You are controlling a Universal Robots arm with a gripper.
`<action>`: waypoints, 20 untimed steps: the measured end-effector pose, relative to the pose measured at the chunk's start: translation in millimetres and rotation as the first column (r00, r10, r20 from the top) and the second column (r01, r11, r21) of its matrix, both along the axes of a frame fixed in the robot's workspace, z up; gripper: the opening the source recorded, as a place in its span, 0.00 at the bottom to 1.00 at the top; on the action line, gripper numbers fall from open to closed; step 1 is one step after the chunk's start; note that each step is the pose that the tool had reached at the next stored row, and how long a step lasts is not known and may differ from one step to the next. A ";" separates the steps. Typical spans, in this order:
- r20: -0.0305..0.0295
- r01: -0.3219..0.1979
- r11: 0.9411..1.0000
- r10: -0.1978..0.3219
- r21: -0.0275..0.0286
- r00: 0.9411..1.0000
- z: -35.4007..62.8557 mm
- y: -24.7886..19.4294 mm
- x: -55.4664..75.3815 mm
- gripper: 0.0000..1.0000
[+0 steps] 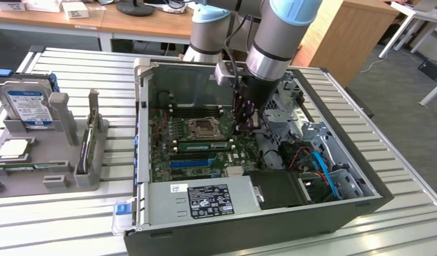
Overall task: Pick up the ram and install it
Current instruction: 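Press down the ram until it locks into place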
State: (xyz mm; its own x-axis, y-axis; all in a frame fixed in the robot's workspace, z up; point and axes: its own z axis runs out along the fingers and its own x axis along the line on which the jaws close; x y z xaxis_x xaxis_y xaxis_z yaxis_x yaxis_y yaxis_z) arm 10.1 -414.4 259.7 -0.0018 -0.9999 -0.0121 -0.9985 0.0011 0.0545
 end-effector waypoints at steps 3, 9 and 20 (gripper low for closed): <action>0.000 0.000 1.000 0.000 0.000 1.000 -2.2 0.0 0.0 0.11; 0.000 0.000 1.000 0.000 0.000 1.000 -4.9 0.0 0.0 0.11; 0.000 0.000 1.000 0.000 0.000 1.000 -6.7 0.0 0.0 0.11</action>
State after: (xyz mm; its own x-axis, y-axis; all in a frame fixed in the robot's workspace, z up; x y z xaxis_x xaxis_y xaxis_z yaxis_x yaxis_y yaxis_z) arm 10.1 -414.4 252.9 -0.0018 -0.9999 -0.0119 -0.9985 0.0011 0.0545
